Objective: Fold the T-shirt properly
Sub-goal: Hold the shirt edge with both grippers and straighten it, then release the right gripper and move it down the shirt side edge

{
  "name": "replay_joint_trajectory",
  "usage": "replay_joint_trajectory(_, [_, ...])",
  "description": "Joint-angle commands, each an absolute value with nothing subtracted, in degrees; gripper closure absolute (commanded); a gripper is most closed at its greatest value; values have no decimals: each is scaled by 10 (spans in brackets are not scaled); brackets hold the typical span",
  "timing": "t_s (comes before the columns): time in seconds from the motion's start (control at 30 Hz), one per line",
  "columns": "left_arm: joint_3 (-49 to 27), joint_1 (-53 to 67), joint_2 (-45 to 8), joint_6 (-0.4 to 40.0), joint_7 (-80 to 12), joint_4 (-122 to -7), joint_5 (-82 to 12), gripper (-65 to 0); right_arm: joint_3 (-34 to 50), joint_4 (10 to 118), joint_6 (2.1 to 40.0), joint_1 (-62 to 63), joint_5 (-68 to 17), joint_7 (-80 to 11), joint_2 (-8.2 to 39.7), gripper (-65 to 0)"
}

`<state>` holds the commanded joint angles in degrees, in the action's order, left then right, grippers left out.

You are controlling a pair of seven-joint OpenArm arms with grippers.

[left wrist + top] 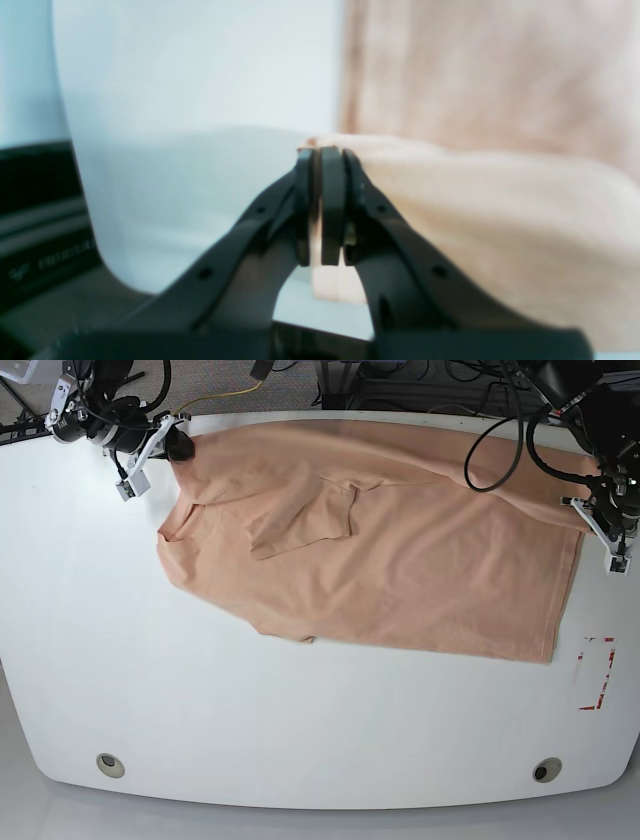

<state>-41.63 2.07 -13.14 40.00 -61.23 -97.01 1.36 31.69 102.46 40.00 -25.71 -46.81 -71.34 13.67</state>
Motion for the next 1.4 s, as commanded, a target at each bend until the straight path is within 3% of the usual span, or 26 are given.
replay_joint_trajectory(0.27, [-415, -11, -151, 400, -611, -904, 13, -22, 317, 1025, 400, -254, -467, -713, 137, -13])
replay_joint_trajectory(0.47, [-391, -22, -167, 400, -611, -880, 12, -249, 317, 1025, 400, -249, -468, -713, 137, -13])
replay_joint_trajectory(0.57, [-391, -29, -167, 400, -611, -880, 11, -317, 319, 1025, 400, -248, -469, -713, 138, -13])
replay_joint_trajectory(0.77, [-392, -38, -182, 400, -613, -909, 10, -326, 320, 1029, 400, -248, -470, -713, 138, -13])
replay_joint_trajectory(0.97, [-387, 2, -148, 400, -634, -975, 10, -326, 322, 1029, 400, -240, -470, -713, 138, -17])
replay_joint_trajectory(1.1, [-371, 37, -110, 400, -635, -999, 12, -326, 322, 1029, 400, -231, -471, -713, 138, -143])
replay_joint_trajectory(1.23, [-367, 77, -89, 400, -615, -993, 12, -325, 344, 1029, 400, -220, -471, -713, 138, -344])
replay_joint_trajectory(1.33, [-367, 96, -85, 400, -606, -973, 12, -325, 358, 1026, 400, -207, -471, -713, 138, -403])
replay_joint_trajectory(1.4, [-368, 105, -86, 400, -605, -956, 12, -325, 365, 1025, 400, -200, -471, -714, 142, -400])
